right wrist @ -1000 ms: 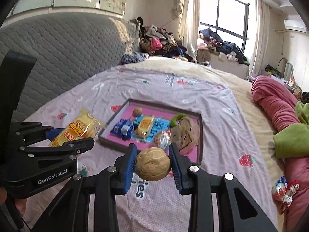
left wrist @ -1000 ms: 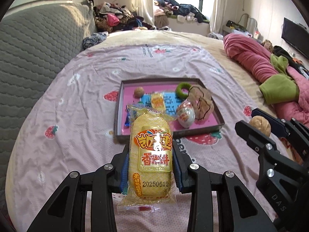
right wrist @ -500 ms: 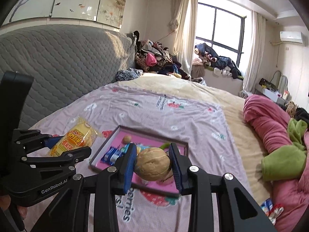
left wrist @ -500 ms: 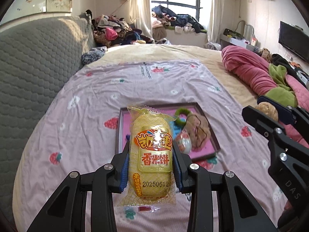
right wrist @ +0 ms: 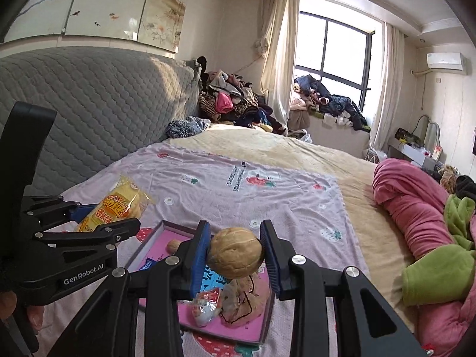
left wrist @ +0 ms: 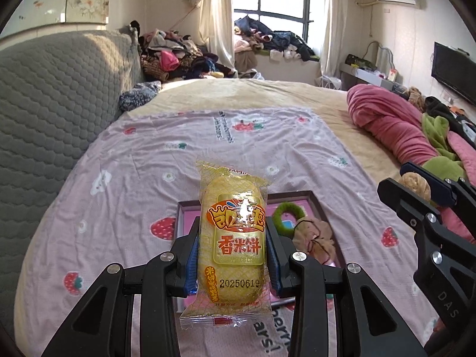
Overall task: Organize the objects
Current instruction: 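Lift and carry the yellow packet and walnut toward the tray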
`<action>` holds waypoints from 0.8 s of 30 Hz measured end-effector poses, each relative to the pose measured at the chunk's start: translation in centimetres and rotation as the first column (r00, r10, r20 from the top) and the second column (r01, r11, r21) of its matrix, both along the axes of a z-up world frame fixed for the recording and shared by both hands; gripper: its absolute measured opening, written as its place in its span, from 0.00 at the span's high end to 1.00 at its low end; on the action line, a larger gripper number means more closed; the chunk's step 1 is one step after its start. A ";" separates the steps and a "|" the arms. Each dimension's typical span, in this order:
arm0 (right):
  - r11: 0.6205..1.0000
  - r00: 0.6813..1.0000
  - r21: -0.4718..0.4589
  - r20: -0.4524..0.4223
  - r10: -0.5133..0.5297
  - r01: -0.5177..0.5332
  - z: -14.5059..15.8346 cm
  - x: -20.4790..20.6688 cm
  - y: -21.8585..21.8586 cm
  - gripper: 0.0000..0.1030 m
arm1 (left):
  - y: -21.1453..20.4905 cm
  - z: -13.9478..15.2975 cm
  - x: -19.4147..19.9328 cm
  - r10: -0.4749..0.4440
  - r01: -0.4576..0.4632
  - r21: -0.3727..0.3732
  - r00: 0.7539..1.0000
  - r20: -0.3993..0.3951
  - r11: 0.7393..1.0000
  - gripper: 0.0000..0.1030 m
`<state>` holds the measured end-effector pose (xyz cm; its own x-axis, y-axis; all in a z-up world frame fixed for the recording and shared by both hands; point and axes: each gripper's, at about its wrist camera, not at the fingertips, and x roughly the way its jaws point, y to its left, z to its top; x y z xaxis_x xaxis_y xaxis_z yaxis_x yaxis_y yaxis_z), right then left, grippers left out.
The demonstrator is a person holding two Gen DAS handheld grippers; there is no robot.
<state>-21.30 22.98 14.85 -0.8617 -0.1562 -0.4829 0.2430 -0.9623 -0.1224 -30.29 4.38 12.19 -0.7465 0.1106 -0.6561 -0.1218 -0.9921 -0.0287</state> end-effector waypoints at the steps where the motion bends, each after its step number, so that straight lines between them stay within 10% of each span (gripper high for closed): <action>1: 1.000 1.000 -0.002 0.007 -0.002 0.002 -0.6 -0.3 0.1 0.66 | 0.1 -0.9 -0.4 -0.001 0.001 0.000 1.000 0.005 1.000 0.62; 11: 1.000 0.988 -0.002 0.152 -0.025 0.026 -10.3 -3.8 1.5 0.66 | 1.4 -10.5 -3.0 -0.024 0.024 -0.002 0.994 0.107 1.000 0.62; 24: 1.000 0.978 0.013 0.206 -0.024 0.022 -15.3 -5.6 1.5 0.66 | 2.4 -16.4 -4.2 -0.057 0.056 0.010 0.987 0.153 0.998 0.62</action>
